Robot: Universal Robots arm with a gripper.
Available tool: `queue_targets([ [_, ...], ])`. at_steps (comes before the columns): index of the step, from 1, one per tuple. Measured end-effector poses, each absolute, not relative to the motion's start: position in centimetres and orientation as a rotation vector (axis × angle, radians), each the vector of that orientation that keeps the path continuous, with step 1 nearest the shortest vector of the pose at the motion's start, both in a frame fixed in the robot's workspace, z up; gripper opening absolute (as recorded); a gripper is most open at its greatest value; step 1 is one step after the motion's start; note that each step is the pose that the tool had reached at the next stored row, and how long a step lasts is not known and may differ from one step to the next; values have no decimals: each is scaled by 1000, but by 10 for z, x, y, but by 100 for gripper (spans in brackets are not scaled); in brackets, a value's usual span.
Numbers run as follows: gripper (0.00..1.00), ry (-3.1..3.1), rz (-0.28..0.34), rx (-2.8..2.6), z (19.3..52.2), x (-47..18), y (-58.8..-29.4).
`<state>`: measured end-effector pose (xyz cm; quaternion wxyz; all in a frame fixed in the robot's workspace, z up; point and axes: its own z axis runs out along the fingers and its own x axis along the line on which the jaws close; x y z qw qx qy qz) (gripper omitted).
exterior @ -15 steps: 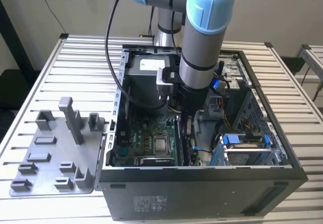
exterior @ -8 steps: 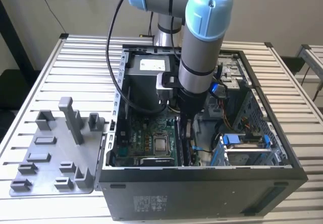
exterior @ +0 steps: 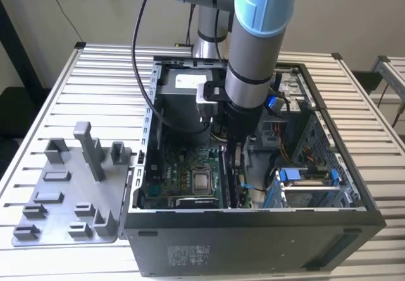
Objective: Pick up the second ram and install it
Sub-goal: 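Press down the second ram until it locks into place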
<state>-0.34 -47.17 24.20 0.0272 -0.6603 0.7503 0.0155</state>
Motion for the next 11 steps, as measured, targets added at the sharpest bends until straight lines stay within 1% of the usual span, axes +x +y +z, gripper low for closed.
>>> queue_targets([
  [6,11,2317,47,-2040,262,-3,-472],
  [11,11,2318,48,-2040,262,-3,-472],
])
